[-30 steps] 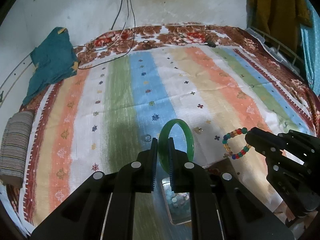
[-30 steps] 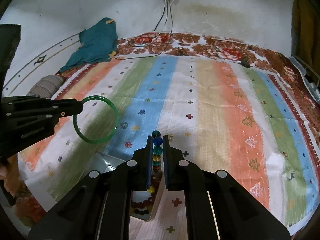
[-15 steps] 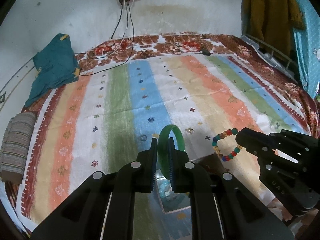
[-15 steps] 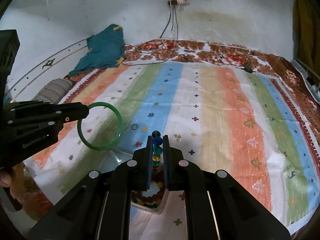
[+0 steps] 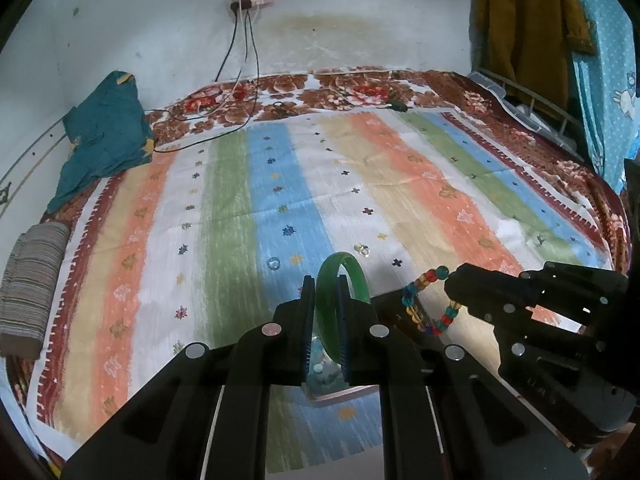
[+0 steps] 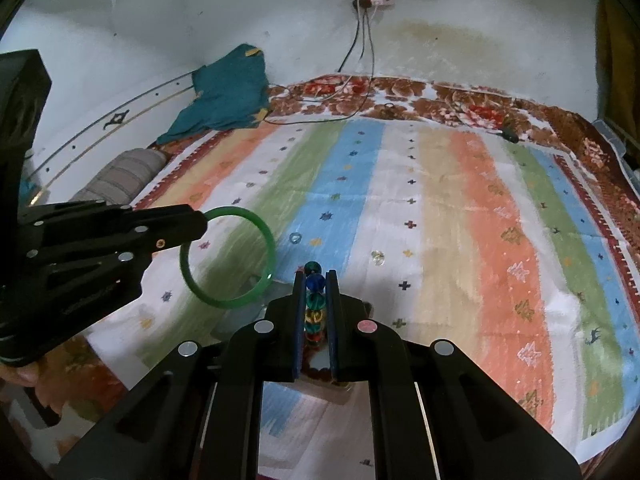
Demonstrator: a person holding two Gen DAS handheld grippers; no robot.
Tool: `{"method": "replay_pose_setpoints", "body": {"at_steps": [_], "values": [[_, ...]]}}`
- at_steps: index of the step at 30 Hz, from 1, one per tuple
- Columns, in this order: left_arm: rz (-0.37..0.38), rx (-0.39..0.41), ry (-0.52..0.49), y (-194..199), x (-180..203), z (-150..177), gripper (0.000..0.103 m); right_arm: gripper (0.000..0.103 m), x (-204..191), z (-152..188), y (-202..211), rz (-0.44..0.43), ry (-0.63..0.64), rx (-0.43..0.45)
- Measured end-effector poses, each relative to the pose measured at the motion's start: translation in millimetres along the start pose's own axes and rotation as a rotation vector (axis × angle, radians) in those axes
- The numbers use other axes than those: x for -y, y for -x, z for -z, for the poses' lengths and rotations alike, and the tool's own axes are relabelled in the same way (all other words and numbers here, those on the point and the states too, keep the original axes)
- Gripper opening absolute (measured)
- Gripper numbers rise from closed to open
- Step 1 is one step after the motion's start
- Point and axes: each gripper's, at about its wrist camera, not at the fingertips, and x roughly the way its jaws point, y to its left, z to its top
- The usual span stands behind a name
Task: Organize jewelry
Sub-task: 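Open both grippers to drop the bangle and bracelet into the tin, then withdraw both grippers toward the small silver ring and gold charm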
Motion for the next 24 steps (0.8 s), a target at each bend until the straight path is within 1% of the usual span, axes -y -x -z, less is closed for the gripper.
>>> {"method": "replay_pose_setpoints", "body": {"at_steps": [3, 4, 5, 6, 7, 10, 11, 12, 14, 17, 21, 24], "values": [[-0.006, -0.023, -0.014, -4, 3, 2, 0.012, 0.011, -3, 2, -3, -0.018, 0.008, -0.018], [-0.021, -0.022, -0.017, -5, 3, 2, 0.013, 0.013, -3, 2, -5, -0.020, 0.009, -0.024], [-0.035, -0.018, -0.018, -5, 2, 1, 0.022, 0.022, -3, 2, -5, -0.015, 0.009, -0.025], [-0.049, -0.009, -0.015, -4, 0, 0, 0.028, 0.030, -2, 2, -5, -0.003, 0.005, -0.021], [-0.059, -0.003, -0.004, -3, -3, -1, 0.028, 0.037, -1, 2, -5, 0.004, 0.001, -0.018], [-0.077, 0.000, 0.034, -1, -13, -3, 0.029, 0.038, 5, 1, -6, 0.022, -0.012, -0.023], [-0.080, -0.001, 0.041, -1, -15, -4, 0.031, 0.039, 9, 1, -8, 0.031, -0.021, -0.026], [-0.083, -0.002, 0.051, -2, -18, -4, 0.036, 0.040, 11, 0, -8, 0.036, -0.027, -0.029], [-0.084, -0.009, 0.067, -4, -23, -5, 0.037, 0.044, 18, -2, -11, 0.044, -0.047, -0.036], [-0.081, -0.028, 0.085, -9, -27, -7, 0.041, 0.048, 24, -4, -15, 0.049, -0.068, -0.046], [-0.077, -0.060, 0.115, -20, -34, -8, 0.046, 0.052, 30, -7, -25, 0.048, -0.080, -0.071], [-0.078, -0.086, 0.151, -31, -41, -11, 0.047, 0.054, 35, -8, -37, 0.050, -0.087, -0.102]]}}
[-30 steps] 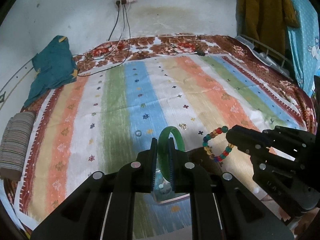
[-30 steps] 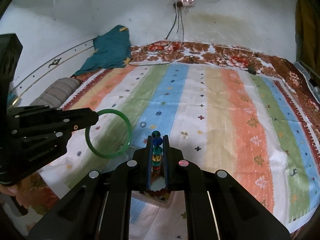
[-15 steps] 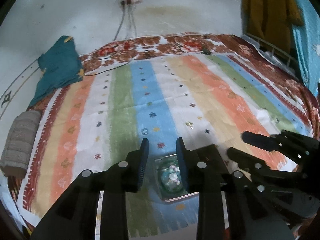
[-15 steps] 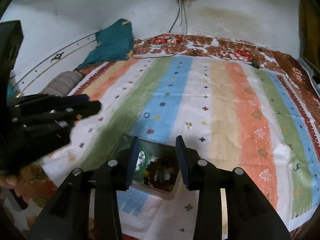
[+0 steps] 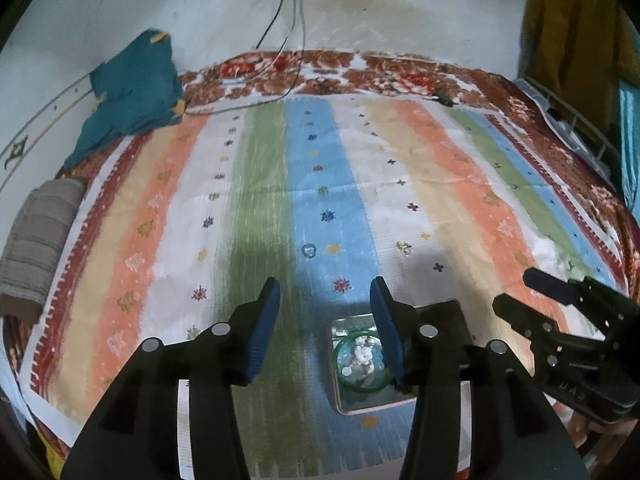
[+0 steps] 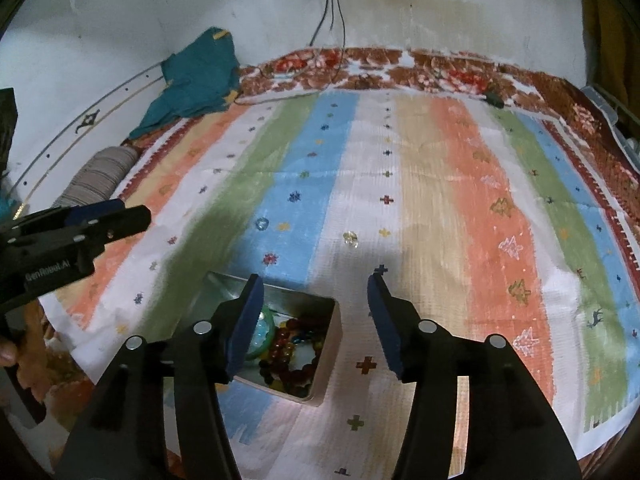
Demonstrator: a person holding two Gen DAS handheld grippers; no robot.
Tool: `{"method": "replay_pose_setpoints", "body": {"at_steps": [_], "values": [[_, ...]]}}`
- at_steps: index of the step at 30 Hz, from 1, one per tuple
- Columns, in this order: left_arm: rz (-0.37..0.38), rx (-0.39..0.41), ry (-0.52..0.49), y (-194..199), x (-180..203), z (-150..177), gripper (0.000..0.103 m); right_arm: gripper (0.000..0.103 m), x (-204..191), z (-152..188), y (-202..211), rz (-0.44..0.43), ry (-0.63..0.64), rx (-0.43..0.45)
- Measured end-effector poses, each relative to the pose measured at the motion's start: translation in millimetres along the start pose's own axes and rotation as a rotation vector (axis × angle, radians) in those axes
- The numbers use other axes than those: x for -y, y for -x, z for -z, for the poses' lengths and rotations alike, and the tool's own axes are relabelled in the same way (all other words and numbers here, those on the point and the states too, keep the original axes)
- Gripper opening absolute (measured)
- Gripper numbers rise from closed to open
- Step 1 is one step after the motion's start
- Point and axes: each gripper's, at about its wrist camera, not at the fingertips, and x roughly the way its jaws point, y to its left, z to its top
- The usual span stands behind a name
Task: Organize jewelry
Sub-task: 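Withdraw both grippers toward the small silver ring and gold charm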
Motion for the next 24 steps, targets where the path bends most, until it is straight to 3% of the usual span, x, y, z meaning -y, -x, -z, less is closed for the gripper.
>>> {"method": "replay_pose_setpoints", "body": {"at_steps": [10, 24], "values": [[-0.044, -0.078, 0.019, -39, -8, -16, 0.058, 0.065, 11, -14, -28, 0.031, -0.021, -0.040], [-0.061, -0.174, 0.023, -91, -12, -34, 0.060, 0.066, 27, -29, -66, 0.052, -0.028, -0.101]]}}
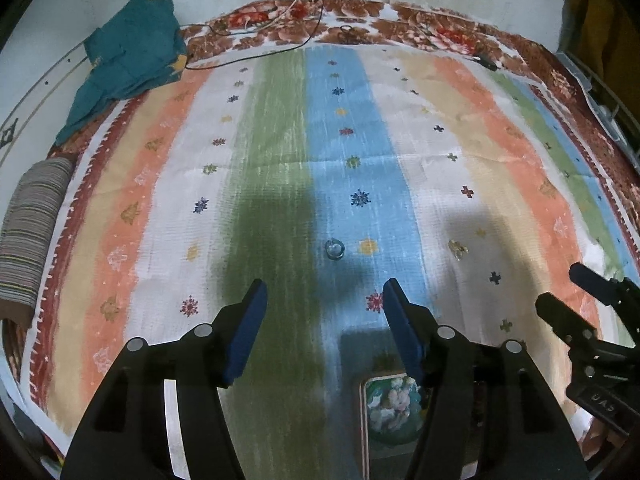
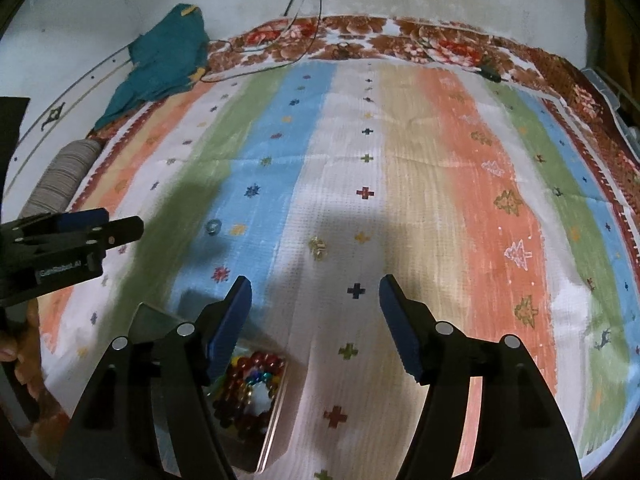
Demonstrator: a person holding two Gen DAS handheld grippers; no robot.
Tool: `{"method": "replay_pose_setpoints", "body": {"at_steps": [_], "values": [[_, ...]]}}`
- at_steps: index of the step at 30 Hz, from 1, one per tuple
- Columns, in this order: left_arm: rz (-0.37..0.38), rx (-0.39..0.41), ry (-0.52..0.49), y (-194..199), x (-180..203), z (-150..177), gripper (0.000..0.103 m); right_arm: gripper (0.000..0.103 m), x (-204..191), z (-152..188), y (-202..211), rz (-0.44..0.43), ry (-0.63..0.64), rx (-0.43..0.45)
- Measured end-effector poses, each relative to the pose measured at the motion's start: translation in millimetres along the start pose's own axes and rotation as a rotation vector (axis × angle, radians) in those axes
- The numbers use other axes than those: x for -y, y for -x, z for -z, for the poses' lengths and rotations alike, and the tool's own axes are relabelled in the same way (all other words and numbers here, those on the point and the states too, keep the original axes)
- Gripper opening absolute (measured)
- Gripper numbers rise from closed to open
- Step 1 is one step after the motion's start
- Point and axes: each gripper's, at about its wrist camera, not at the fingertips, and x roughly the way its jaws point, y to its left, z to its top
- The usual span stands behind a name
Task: Organize jewelry
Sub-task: 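Withdraw both grippers toward the small silver ring and gold charm, then grasp the small silver ring with the left gripper while the right grasps the gold charm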
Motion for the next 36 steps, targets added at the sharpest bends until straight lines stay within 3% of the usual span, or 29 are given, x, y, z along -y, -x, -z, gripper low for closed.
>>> {"method": "replay_pose_setpoints", "body": {"at_steps": [11, 20, 24, 36], "values": [[0.018, -0.049, 0.003, -29, 3, -12, 0.061, 0.066, -2, -9, -30, -0.008, 0.008, -0.057], [-0.017, -0.087, -0.037, -54, 8, -16, 0.061, 0.066, 2, -12, -52, 0.007, 0.016, -0.099], [-0.003, -0.103, -0.039, -59, 8, -20, 0.061, 0.066, 4, -16, -57, -0.029, -0.012, -0.114], [0.020, -0.161, -0.030, -90, 6, -29, 0.061, 0.066, 3, -21, -91, 0.000, 0.019, -0.174]]}}
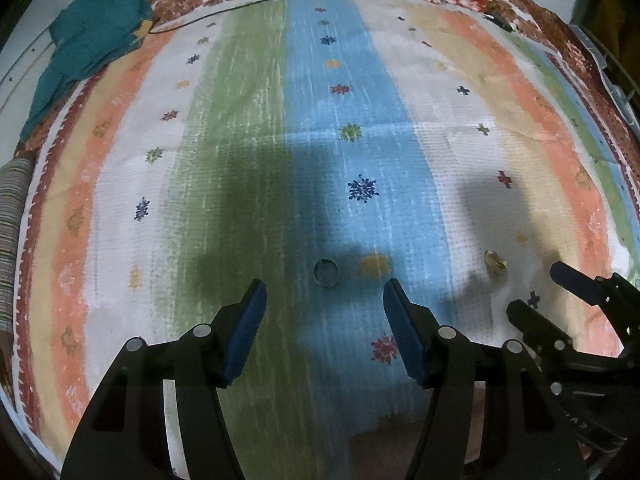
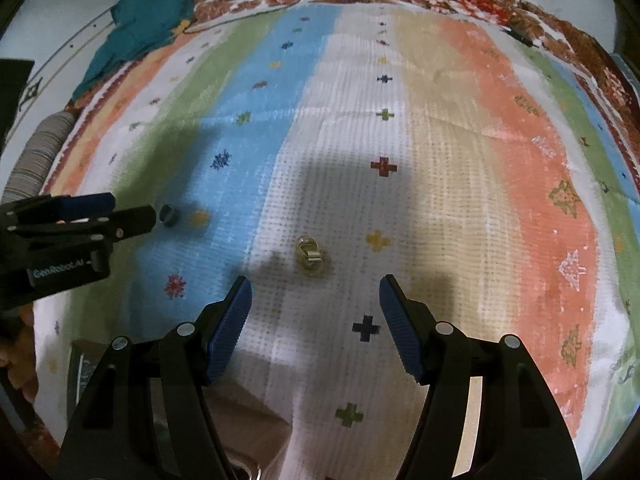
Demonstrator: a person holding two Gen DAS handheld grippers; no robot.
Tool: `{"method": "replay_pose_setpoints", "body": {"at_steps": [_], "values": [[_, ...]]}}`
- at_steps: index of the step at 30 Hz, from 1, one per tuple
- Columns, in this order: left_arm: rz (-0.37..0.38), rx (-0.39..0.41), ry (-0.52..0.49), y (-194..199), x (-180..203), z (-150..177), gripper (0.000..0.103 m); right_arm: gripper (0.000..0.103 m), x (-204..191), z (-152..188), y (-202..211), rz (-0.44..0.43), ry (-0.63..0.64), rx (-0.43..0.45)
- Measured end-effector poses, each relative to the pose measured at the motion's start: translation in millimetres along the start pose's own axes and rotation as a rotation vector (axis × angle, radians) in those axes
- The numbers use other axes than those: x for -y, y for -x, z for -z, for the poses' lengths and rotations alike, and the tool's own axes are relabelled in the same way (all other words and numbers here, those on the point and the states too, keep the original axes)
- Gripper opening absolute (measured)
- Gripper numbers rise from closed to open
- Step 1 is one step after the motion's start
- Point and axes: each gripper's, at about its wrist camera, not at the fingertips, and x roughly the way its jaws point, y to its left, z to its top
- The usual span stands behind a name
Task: Organize jewelry
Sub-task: 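Grasp the small silver ring with the left gripper while the right grasps the gold charm, then lift the silver ring and gold charm and carry both over the silver tin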
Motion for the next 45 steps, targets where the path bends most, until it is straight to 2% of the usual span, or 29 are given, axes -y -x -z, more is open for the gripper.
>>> {"method": "replay_pose_setpoints", "body": {"at_steps": [10, 13, 15, 18, 20, 22, 24, 32, 45], "values": [[-0.001, -0.063, 0.004, -29, -5, -8, 0.059, 0.066, 2, -6, -25, -0.012, -0.010, -0.046], [-0.002, -0.071, 0.003, -34, -5, -10, 0.054, 0.058, 3, -8, -30, -0.005, -0.014, -0.049], [0.007, -0.080, 0.004, -38, -4, -11, 0.043, 0.051, 5, -10, -30, -0.006, -0.023, -0.048], [0.023, -0.097, 0.009, -43, -4, -10, 0.037, 0.041, 5, -11, -31, -0.010, -0.028, -0.058], [0.019, -0.095, -0.004, -44, -2, -10, 0.035, 0.029, 6, -11, -31, -0.015, -0.027, -0.064], [0.021, -0.090, 0.000, -44, -3, -10, 0.025, 0.021, 7, -11, -32, -0.018, -0.028, -0.065], [0.022, -0.086, 0.003, -44, -4, -11, 0.019, 0.018, 8, -12, -32, -0.019, -0.032, -0.062], [0.017, -0.074, -0.012, -45, -6, -11, 0.018, 0.010, 10, -12, -33, -0.028, -0.035, -0.052], [0.018, -0.032, -0.038, -22, 3, -11, 0.018, 0.010, 11, -17, -7, -0.053, -0.054, 0.004]]}}
